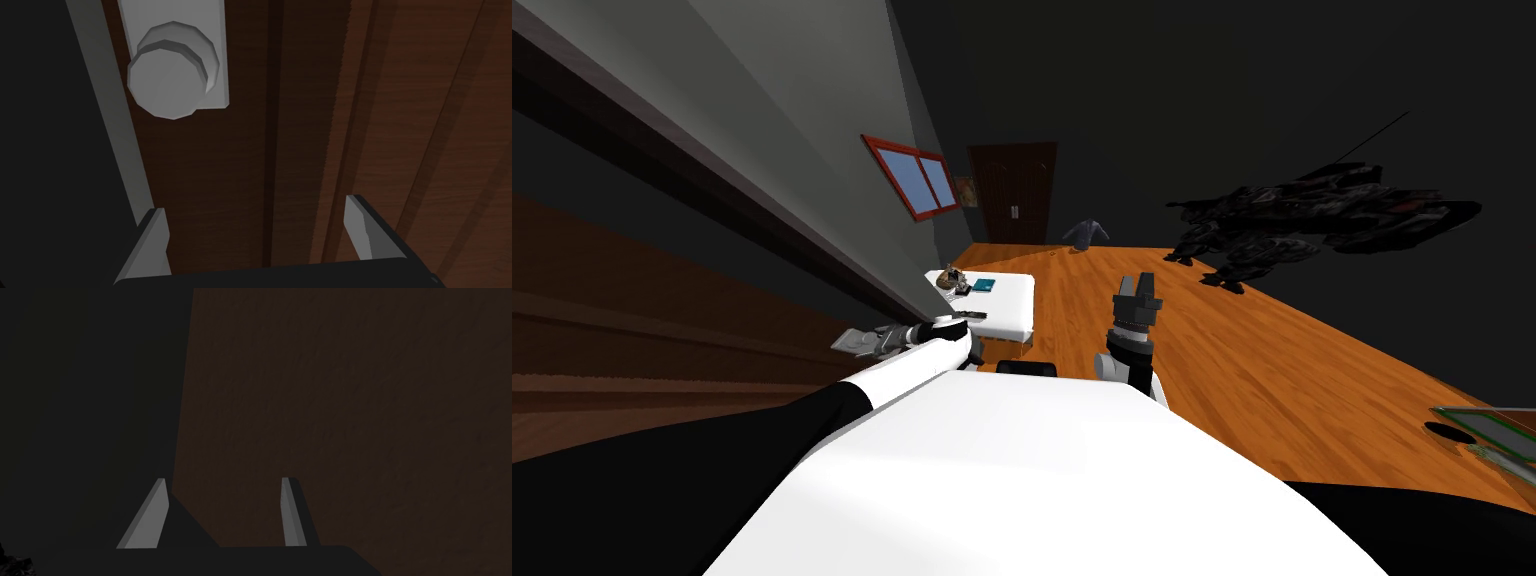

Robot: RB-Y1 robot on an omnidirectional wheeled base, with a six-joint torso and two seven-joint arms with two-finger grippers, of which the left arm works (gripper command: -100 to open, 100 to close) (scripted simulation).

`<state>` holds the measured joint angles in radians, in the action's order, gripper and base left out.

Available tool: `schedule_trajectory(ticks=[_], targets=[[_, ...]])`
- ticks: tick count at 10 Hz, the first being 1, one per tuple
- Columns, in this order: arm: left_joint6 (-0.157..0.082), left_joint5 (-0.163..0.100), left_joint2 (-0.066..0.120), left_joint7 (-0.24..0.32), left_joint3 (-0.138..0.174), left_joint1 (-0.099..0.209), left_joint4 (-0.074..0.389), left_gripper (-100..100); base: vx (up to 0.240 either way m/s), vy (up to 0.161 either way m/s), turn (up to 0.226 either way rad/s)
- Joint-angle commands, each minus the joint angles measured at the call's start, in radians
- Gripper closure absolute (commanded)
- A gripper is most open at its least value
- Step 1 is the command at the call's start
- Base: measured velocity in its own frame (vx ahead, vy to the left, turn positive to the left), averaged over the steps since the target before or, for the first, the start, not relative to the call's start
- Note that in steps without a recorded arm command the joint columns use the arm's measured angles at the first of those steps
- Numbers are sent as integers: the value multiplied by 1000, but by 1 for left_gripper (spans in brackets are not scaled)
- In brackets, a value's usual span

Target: Push the door open

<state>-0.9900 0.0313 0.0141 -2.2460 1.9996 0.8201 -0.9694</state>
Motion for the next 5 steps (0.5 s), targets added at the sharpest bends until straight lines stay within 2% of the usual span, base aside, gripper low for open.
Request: schedule_trajectory(ticks=[1,5], targets=[[-8,0,31,2,-19,-6,-1,-100,-39,7,-5],[-10,-2,40,4,-31,-11,0,-100,-19,1,2]])
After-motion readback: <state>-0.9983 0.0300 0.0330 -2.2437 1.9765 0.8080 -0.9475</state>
